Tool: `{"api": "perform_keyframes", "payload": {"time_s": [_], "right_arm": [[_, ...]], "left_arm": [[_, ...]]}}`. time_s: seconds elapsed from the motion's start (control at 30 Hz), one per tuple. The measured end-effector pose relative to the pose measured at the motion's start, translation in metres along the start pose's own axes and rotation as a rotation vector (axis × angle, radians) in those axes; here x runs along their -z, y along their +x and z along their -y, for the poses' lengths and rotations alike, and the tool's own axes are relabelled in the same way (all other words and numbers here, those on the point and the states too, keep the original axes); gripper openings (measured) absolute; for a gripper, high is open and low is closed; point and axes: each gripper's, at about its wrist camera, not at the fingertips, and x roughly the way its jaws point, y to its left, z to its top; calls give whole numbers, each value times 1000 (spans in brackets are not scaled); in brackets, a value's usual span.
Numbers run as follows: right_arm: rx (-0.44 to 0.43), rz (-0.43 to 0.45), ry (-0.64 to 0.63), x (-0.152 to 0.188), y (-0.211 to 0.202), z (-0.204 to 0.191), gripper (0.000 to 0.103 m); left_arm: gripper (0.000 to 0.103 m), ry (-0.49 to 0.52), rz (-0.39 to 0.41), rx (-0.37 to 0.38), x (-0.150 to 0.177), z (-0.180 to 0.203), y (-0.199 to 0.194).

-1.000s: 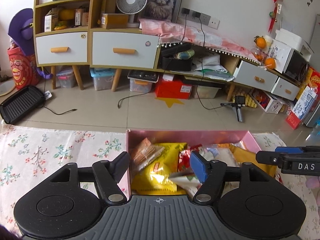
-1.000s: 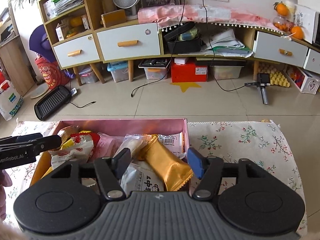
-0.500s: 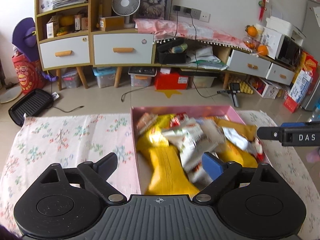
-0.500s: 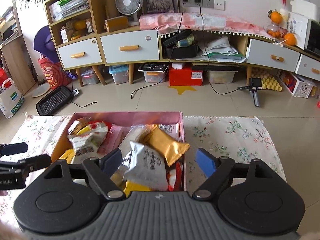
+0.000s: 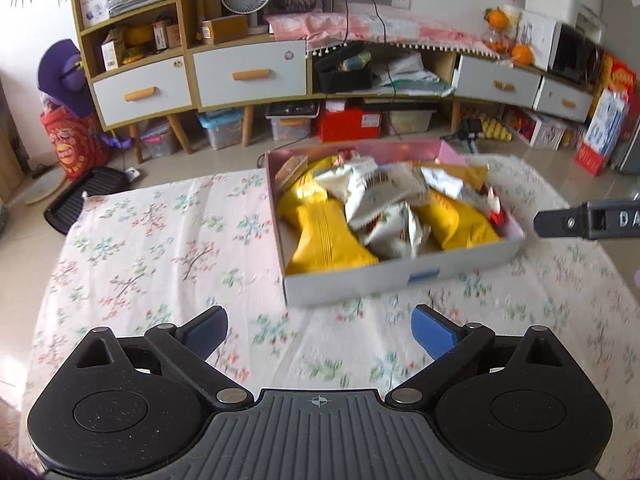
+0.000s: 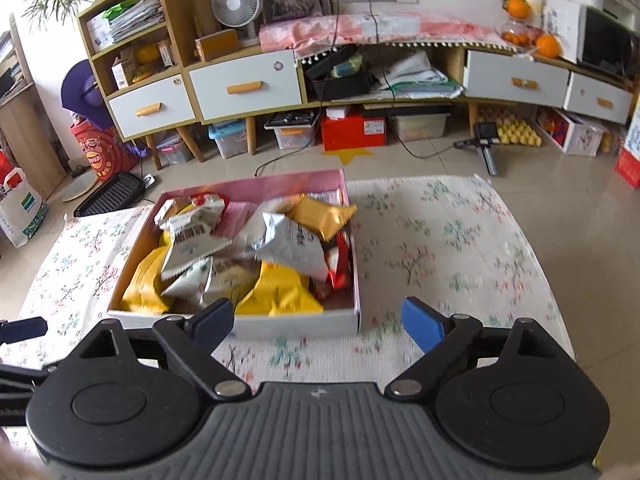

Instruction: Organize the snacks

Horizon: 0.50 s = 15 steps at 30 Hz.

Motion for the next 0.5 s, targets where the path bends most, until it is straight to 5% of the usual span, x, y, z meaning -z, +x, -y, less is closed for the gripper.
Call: {"api": "perform_keyframes", "payload": {"time_s": [0.5], "right_arm": [[16,-63,29,44,-28,-15,98]], "left_arm": [[103,-58,-59,-48,32,18,-37]]}}
